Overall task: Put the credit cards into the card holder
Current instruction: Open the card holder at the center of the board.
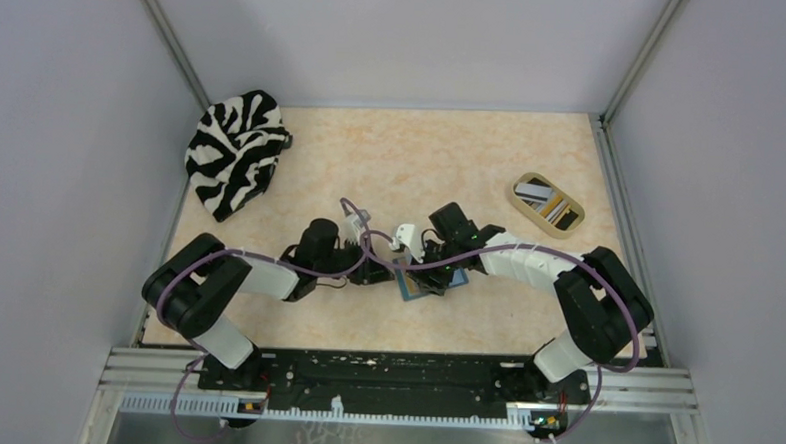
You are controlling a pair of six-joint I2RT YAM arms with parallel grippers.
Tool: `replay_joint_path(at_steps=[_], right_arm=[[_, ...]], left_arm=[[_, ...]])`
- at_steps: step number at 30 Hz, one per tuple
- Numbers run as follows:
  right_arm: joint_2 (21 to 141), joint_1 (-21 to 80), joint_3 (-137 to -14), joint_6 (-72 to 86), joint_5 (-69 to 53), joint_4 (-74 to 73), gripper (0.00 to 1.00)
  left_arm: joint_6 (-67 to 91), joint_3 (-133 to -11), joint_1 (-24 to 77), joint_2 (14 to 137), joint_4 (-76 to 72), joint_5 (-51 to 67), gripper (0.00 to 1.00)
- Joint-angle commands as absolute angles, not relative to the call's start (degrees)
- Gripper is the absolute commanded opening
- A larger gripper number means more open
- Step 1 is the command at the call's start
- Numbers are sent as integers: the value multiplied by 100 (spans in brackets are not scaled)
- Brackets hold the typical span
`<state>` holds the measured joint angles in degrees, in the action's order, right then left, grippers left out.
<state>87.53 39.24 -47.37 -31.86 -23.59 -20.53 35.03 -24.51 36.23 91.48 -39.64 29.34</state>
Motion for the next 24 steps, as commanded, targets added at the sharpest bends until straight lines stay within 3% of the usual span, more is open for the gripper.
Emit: replay_joint_path(at_steps=[1, 10, 24], right_arm=[[8683, 3838, -5001, -3138, -2347, -1916, 54], [8662, 3792, -4997, -3136, -2399, -1916, 53], [8658, 3762, -5010, -3126, -2430, -1936, 53]], left_arm=[[3604, -2705, 3597, 9325, -4406, 3294, 18], [3850, -2992, 3595, 9870, -4855, 3672, 16], [4323, -3259, 3604, 10604, -5615, 4204, 23]])
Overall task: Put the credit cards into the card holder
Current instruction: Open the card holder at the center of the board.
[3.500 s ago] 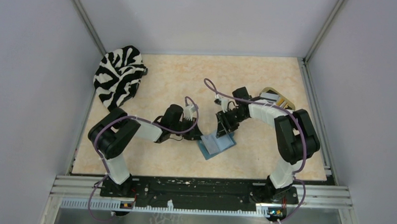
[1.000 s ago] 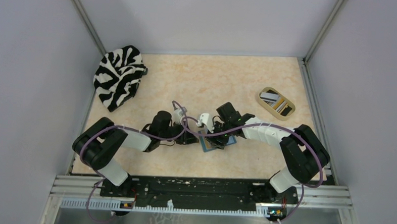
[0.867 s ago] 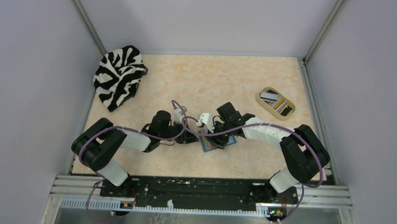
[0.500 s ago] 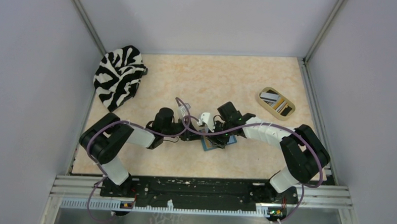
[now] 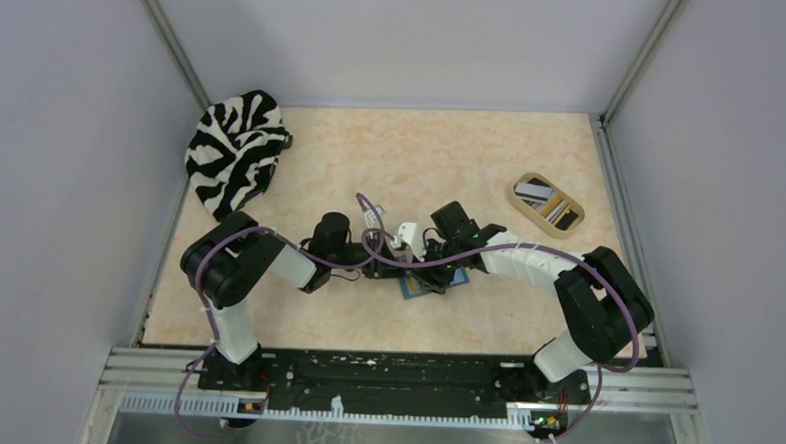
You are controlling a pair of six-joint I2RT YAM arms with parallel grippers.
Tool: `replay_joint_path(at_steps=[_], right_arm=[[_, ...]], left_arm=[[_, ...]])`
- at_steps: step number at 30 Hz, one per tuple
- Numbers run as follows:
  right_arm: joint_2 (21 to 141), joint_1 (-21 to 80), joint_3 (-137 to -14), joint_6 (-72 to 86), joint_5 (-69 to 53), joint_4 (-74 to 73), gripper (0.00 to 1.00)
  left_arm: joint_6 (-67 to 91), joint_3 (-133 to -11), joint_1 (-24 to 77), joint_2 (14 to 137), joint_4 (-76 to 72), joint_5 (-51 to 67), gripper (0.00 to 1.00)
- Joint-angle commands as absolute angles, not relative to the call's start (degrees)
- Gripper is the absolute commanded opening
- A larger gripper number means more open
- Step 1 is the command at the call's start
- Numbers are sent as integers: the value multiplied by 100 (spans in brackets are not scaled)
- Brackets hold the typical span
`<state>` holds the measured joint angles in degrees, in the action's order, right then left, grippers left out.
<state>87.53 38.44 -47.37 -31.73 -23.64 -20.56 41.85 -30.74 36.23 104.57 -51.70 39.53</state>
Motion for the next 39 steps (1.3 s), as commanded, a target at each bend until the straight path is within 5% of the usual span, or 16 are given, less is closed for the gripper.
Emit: replay_joint_path(at_steps=[1, 15, 28, 39], right_arm=[[8654, 3762, -5008, -3120, -2437, -1935, 53], [8078, 2657, -5428, -3242, -3370, -2663, 59], [8377, 1971, -5540, -2668, -3720, -2675, 52], [8422, 1733, -5549, -2659, -4139, -2747, 52]], left_arm=[[4332, -3292, 3612, 10628, -5620, 4221, 25], [4665, -4036, 3804, 11076, -5957, 4469, 33], [4506, -4891, 4008, 11732, -5464, 4343, 35], [2914, -4878, 4008, 10655, -3798, 3169, 35]])
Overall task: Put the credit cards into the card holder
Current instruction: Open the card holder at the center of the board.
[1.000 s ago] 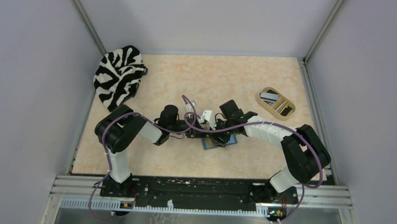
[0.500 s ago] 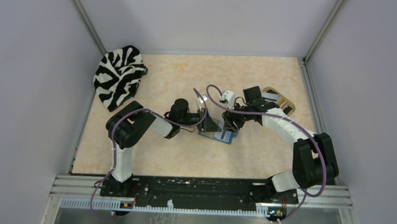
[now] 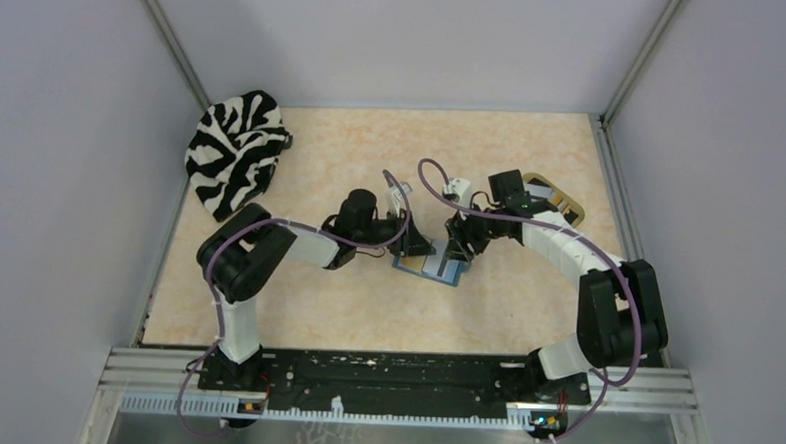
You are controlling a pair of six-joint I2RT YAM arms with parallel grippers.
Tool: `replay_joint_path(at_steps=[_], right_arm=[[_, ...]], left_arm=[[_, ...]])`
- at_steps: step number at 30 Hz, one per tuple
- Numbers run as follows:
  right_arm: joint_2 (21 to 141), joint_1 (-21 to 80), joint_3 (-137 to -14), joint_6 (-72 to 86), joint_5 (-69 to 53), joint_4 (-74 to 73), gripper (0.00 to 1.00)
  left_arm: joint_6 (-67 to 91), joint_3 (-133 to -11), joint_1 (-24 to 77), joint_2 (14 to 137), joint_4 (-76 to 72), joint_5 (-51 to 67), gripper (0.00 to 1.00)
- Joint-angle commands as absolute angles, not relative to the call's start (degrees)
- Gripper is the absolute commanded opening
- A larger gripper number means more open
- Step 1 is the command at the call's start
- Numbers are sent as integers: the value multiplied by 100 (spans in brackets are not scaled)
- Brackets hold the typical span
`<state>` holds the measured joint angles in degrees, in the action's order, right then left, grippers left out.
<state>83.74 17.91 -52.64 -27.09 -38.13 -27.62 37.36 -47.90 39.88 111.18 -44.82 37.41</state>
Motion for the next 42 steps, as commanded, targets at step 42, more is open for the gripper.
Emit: replay_joint_path(at_steps=[42], right_arm=[[9459, 1316, -5764, -1839, -4627, -3099, 36]], left_arm=[[3775, -4523, 4034, 11759, -4299, 3140, 12]])
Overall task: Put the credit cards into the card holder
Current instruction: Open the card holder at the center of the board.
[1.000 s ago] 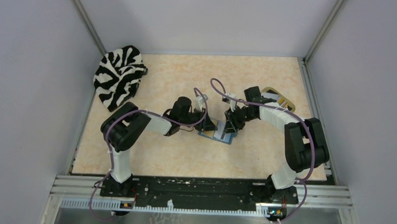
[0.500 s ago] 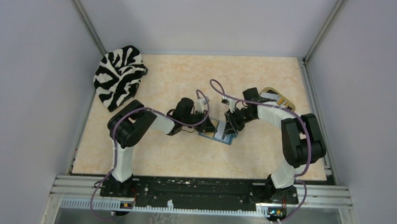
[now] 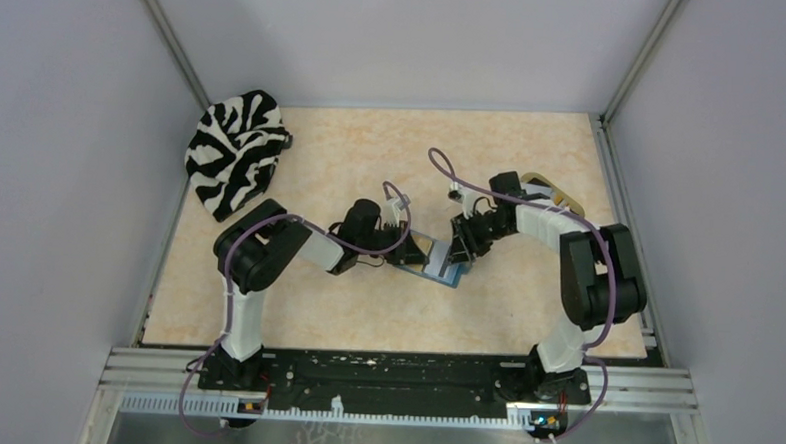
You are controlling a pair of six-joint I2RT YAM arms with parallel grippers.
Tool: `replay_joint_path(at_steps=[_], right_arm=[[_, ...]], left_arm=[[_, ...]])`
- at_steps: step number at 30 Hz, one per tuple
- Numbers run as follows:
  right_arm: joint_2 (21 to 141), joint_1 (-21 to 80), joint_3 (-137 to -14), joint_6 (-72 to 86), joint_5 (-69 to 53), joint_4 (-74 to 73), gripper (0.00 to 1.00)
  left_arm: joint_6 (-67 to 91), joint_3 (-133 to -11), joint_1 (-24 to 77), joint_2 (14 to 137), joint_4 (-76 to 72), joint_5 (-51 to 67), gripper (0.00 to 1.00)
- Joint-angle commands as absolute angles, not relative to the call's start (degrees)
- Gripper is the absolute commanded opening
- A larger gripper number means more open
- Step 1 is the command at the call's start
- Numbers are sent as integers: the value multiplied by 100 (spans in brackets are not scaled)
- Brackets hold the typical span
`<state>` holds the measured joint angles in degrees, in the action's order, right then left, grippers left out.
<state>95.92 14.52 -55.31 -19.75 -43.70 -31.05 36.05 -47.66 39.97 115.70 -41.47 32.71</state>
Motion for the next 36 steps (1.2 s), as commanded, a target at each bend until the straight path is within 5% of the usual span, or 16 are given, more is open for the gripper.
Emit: replay_joint_path(at_steps=[1, 36], right_arm=[[9490, 1308, -5763, -1829, -4672, -3113, 36], [10152, 1020, -5846, -1037, -4915, -3145, 33]], left_arm=[[3795, -4523, 4034, 11782, -4334, 3144, 12], [3808, -4539, 4034, 11861, -4366, 3192, 11]])
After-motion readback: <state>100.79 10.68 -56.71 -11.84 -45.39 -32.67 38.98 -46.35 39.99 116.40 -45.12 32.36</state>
